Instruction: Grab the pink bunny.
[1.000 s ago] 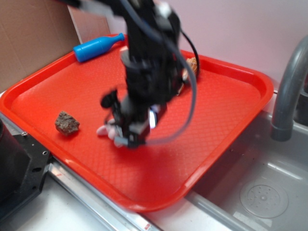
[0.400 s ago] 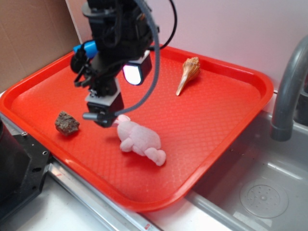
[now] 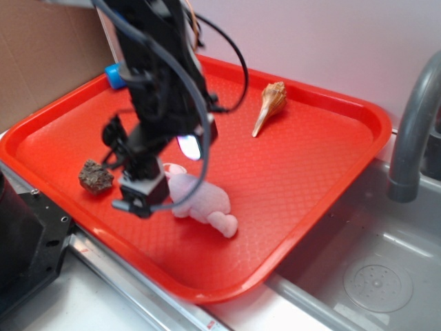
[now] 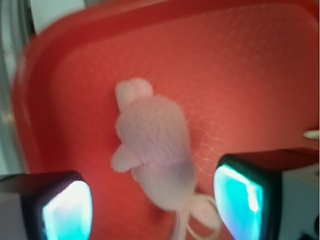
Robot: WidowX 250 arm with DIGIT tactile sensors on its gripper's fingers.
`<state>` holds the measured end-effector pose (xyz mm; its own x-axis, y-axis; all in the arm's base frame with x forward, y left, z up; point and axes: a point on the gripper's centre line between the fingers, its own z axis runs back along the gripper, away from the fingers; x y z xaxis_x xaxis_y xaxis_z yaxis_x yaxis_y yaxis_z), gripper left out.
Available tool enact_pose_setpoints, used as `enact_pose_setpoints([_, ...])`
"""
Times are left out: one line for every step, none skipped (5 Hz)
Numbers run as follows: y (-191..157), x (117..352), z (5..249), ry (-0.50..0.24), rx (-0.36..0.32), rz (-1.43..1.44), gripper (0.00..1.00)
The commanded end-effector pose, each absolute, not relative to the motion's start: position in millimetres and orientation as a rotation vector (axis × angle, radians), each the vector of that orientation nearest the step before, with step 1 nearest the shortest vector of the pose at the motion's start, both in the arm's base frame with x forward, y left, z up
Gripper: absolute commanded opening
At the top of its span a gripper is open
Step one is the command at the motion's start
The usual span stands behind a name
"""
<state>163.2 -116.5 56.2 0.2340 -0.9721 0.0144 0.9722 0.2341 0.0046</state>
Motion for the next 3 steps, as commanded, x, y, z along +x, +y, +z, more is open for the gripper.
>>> enact_pose_setpoints([-119.5, 168.0, 10.8, 0.058, -0.063, -1.360, 0.10])
enact_pose_setpoints([-124.0, 168.5, 20.7, 0.044, -0.037, -1.352, 0.00])
enact_pose_setpoints([-127.8, 172.9, 69.3, -0.035, 0.016, -1.153, 0.00])
